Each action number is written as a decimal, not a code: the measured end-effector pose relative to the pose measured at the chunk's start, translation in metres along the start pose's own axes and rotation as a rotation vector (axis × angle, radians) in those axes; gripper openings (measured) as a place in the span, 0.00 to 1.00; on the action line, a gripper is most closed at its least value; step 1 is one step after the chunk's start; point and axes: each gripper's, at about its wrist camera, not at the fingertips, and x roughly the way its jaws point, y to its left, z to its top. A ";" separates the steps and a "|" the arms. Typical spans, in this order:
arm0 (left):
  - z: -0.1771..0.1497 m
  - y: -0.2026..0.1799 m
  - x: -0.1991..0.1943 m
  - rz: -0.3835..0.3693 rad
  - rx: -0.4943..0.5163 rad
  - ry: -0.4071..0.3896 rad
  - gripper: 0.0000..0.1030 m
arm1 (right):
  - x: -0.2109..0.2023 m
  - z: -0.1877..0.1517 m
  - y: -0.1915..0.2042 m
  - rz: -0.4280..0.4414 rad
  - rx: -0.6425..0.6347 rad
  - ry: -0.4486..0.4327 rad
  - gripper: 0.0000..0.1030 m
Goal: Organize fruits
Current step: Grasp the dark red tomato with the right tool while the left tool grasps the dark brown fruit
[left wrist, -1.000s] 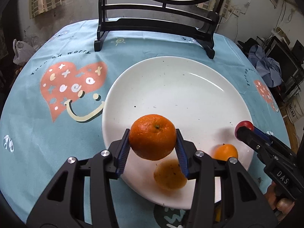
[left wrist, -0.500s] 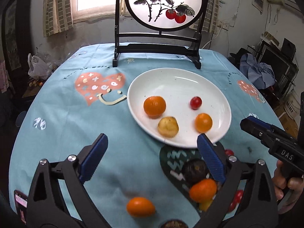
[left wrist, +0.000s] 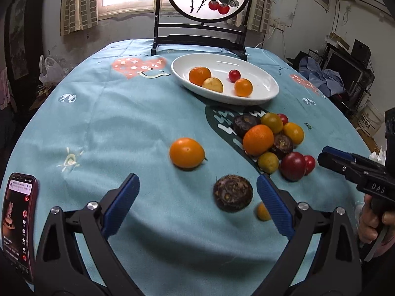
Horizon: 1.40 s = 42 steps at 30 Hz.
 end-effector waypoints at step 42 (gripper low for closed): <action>-0.011 0.004 0.013 -0.038 -0.011 0.065 0.95 | 0.060 0.000 0.065 -0.260 -0.443 0.156 0.38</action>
